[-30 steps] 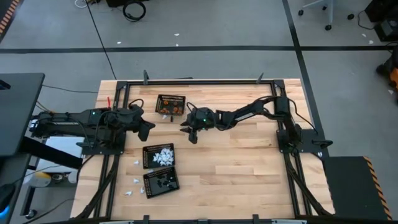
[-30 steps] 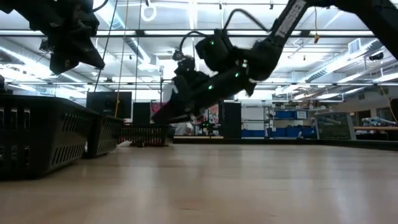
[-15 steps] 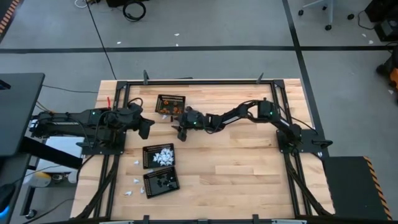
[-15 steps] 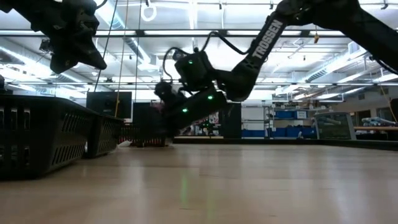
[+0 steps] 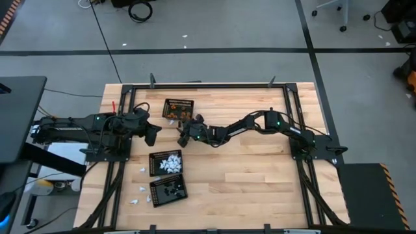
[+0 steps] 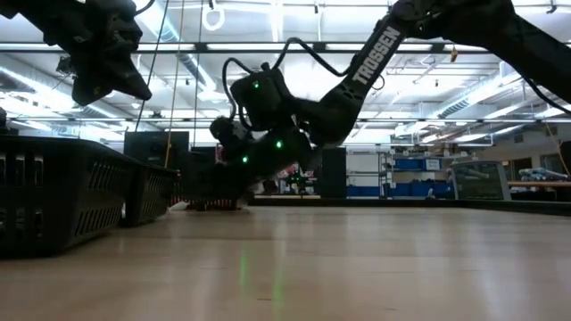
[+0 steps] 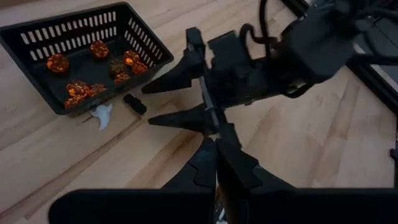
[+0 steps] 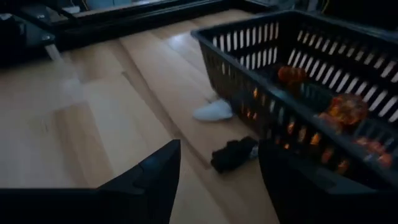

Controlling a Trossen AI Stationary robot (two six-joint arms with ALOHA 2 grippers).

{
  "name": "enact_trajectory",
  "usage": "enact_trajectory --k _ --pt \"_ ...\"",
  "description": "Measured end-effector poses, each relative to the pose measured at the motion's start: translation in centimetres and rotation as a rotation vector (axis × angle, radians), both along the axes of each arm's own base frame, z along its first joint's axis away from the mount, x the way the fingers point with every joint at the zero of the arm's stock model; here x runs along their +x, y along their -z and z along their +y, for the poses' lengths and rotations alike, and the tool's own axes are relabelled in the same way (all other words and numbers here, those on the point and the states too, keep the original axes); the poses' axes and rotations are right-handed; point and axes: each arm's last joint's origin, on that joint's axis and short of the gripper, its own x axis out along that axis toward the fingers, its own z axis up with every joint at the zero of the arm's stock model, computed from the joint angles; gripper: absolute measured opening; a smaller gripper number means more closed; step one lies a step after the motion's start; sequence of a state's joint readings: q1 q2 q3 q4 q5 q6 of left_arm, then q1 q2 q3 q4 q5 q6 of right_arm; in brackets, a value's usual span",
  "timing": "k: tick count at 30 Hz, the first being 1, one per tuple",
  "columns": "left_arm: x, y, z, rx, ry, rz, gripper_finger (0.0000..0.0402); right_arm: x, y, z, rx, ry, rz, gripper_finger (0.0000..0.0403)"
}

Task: Sort Halloween decoration
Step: Put the black skeleton toy into the bottom black bin

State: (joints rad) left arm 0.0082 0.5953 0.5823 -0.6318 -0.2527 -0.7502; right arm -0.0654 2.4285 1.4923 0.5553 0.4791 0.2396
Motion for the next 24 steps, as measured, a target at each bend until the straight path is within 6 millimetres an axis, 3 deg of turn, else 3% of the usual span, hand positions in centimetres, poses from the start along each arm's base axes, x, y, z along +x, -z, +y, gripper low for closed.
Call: enact_trajectory --k 9,15,24 --pt "0.0 0.0 0.0 0.005 0.013 0.004 0.0018 0.0 2.1 -0.1 0.025 0.011 -0.002 0.0219" --pt "0.0 0.0 0.0 0.005 0.013 0.004 0.0018 0.2 2.0 -0.3 0.003 0.006 0.001 0.0219" --pt "0.0 0.0 0.0 0.02 0.024 0.009 0.0018 0.2 1.8 -2.6 0.002 0.012 -0.003 0.0219"
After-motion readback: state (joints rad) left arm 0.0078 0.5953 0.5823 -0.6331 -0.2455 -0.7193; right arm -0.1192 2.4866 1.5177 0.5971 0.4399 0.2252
